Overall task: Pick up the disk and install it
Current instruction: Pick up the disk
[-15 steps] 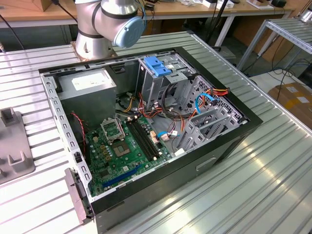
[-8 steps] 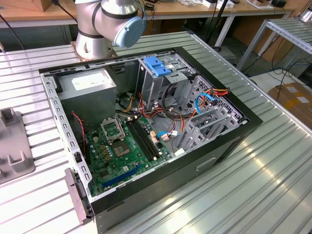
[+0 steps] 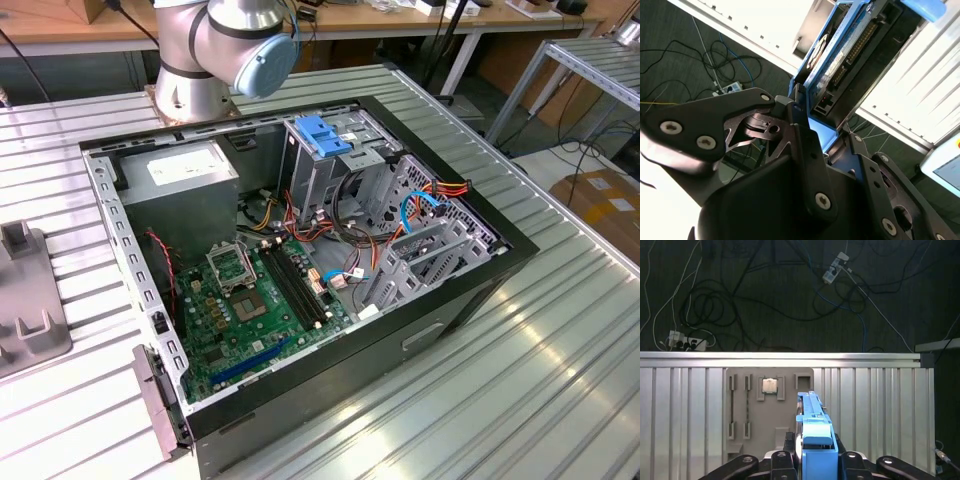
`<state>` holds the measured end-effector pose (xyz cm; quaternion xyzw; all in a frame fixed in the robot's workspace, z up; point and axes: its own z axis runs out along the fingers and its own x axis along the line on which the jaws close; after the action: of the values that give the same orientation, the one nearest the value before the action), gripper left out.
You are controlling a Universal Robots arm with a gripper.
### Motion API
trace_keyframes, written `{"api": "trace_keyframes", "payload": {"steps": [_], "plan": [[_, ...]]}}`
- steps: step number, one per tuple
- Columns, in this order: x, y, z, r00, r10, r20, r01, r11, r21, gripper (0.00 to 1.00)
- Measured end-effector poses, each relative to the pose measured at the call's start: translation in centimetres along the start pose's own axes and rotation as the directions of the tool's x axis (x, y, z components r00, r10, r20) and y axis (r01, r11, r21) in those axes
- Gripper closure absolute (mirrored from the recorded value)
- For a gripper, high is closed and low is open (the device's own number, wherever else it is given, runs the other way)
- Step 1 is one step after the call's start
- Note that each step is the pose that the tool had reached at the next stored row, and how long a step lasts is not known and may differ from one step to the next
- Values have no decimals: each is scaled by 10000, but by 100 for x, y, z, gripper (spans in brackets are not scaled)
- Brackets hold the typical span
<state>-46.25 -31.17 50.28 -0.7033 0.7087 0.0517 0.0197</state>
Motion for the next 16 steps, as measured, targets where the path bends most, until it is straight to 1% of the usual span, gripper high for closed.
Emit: {"api": "trace_keyframes", "payload": {"steps": [16], "plan": [[51,-44,-7,10000,0,0,0,10000,0,63]]}}
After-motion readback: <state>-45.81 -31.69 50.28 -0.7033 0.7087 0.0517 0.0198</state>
